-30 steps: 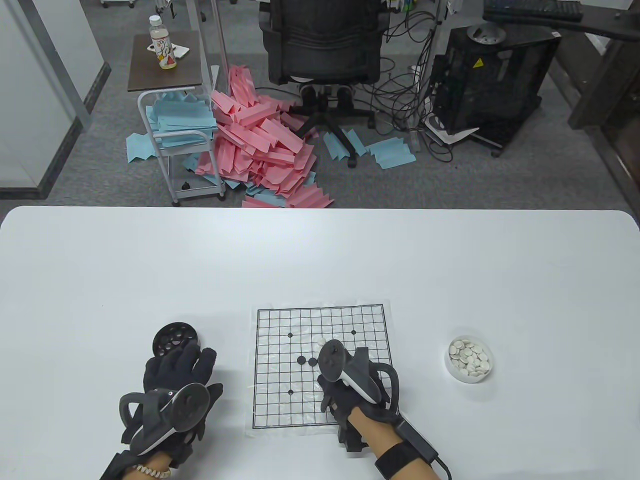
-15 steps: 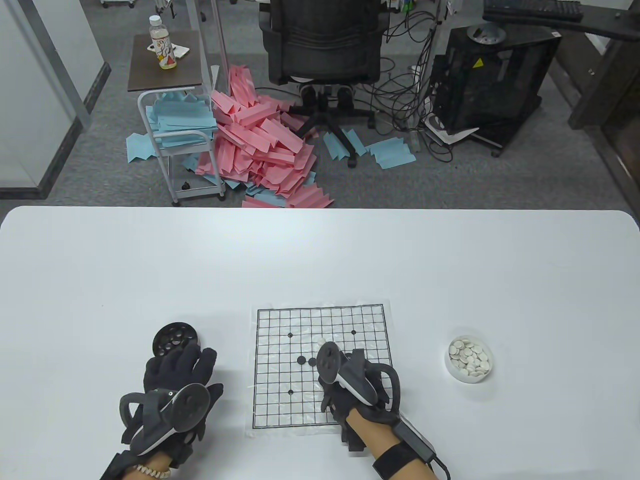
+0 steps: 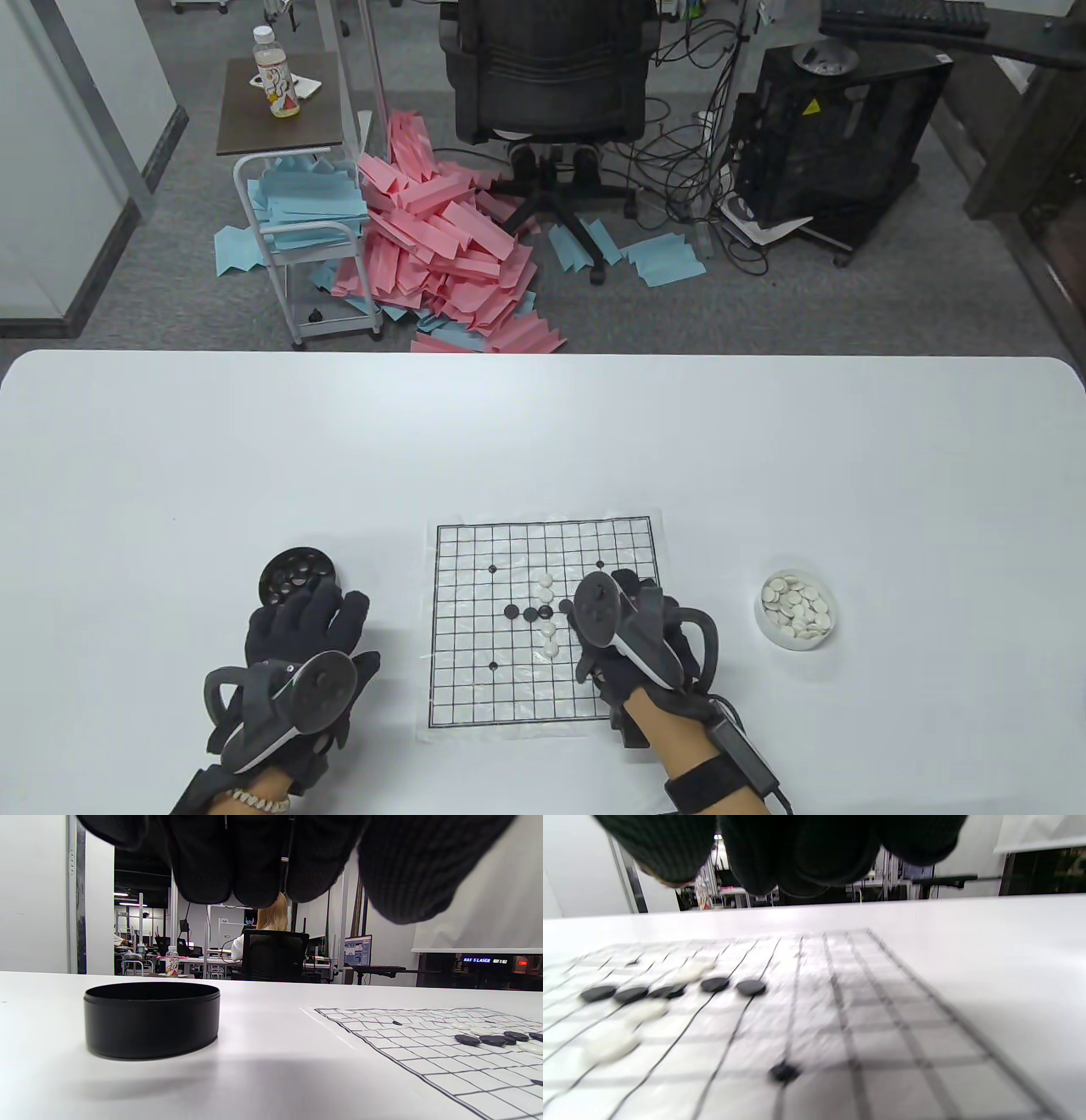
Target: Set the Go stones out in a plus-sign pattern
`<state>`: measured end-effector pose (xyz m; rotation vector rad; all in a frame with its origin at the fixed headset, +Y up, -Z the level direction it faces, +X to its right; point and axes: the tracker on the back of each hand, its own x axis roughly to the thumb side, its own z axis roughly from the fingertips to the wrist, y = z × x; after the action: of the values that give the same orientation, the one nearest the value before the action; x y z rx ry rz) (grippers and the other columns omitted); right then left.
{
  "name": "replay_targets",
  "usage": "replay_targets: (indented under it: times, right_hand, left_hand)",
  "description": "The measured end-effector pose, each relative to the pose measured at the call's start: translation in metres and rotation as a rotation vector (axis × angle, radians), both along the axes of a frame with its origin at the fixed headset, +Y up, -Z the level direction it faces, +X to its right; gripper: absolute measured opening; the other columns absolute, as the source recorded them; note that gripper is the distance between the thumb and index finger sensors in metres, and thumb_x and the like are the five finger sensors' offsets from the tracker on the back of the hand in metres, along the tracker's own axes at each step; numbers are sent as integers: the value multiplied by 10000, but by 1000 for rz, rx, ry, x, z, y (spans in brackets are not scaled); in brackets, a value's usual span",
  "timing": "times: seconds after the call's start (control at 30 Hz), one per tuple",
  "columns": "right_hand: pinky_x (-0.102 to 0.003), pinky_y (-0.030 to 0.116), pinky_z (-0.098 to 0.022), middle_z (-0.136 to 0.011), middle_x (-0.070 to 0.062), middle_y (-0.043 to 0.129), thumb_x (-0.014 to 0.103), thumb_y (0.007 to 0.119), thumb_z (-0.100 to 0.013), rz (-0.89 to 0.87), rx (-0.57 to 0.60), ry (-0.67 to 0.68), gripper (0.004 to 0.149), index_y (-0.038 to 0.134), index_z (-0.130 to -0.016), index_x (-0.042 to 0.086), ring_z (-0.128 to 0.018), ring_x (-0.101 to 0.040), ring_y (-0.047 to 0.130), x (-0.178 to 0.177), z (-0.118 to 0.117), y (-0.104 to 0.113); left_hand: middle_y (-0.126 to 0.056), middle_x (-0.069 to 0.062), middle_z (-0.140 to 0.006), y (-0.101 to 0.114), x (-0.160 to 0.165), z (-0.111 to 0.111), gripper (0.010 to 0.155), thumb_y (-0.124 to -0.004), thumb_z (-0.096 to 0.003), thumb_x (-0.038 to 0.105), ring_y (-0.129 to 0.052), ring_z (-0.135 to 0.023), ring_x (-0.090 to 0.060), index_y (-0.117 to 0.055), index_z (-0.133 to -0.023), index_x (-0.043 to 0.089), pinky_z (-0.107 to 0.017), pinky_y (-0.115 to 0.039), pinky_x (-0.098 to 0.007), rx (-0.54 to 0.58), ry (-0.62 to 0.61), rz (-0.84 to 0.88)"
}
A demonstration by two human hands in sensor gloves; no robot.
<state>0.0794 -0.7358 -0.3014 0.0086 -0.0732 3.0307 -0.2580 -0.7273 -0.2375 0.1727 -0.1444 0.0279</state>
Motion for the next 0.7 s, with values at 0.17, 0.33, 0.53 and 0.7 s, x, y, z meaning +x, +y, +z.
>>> replay_targets:
  times: [0.17, 0.33, 0.53, 0.7]
  right_hand:
    - [-504, 714, -664, -1069, -53, 686, 504, 848, -438, 87, 130, -6, 654, 664, -1023, 277, -874, -234, 834, 30, 11, 16]
    - [-651, 511, -769, -1185, -59, 482, 554, 827, -437, 67, 146, -5, 777, 505, -1101, 311, -1090, -347, 602, 57, 23, 15]
    - [-723, 333, -775, -1225, -46, 324, 605, 796, -426, -28, 133, 31, 841, 401, -1121, 347, -1161, -397, 378, 75, 28, 5]
    - [-734, 292, -771, -1228, -41, 312, 608, 790, -423, -78, 124, 62, 839, 399, -1120, 354, -1168, -395, 347, 76, 31, 3]
  left_hand:
    - [-712, -120, -1131, 0, 1, 0, 730, -827, -384, 540, -786, -997, -426, -668, -1040, 263, -701, -543, -707, 4, -4, 3]
    - [-702, -124, -1135, -1, 3, 0, 740, -823, -386, 542, -776, -1004, -428, -652, -1048, 262, -703, -538, -708, 0, -7, 5]
    - [-676, -126, -1148, -2, 6, 1, 758, -819, -388, 544, -763, -1011, -431, -618, -1064, 266, -704, -531, -712, 7, -12, 8]
    - [-628, -134, -1166, -2, 9, 1, 773, -815, -390, 545, -746, -1019, -432, -587, -1075, 270, -707, -521, -713, 17, -19, 8]
